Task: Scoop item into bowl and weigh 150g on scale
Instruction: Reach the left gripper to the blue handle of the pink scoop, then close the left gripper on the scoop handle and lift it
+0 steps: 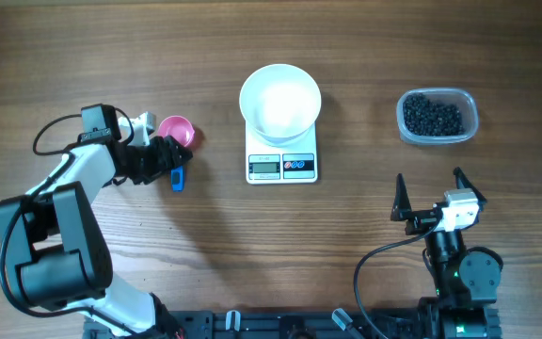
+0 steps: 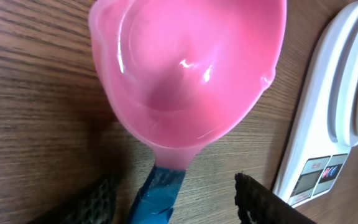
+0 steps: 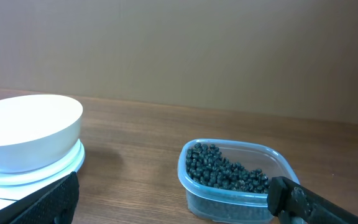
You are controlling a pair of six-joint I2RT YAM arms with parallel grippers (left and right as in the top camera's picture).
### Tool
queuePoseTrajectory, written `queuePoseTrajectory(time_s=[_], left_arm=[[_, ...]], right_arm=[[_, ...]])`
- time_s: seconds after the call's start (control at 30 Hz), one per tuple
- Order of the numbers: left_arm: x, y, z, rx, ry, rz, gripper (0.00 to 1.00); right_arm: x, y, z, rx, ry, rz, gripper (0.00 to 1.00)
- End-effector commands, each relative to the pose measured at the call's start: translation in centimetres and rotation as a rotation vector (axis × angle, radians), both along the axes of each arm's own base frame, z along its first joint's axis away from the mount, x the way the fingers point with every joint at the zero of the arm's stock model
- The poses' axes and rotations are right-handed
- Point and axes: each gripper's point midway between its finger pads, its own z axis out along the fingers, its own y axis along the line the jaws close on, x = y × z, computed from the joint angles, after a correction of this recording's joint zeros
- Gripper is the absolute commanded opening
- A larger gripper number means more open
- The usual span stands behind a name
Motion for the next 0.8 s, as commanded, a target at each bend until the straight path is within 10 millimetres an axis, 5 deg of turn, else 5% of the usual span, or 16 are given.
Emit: queuePoseTrajectory(time_s=[0.0,0.17,0.57,0.67,0.77], left_arm=[[-1.3,0.2,-2.6,0.029,0.066,-0.002,0.63],[-1.1,0.3,-2.6,0.03,0.06,-0.002,0.36],[-0.3,0.5,-2.4,0.034,0.026,0.01,0.26],[0.0,0.5,-2.1,0.032,0.02,0.026,0.12],[0.8,0.6,-1.1,0.017,0.001,0.076,0.12]], right_arm=[[0.0,-0.4,0.2,-0.006,-0.011,-0.021,1.0],[0.0,-0.4,0.2,-0.006,-0.011,-0.021,1.0],[0.0,-0.4,0.2,-0.006,-0.011,-0.021,1.0],[0.0,-0.4,0.2,-0.006,-0.011,-0.021,1.0],[0.0,-0.4,0.2,-0.006,-0.012,-0.021,1.0]])
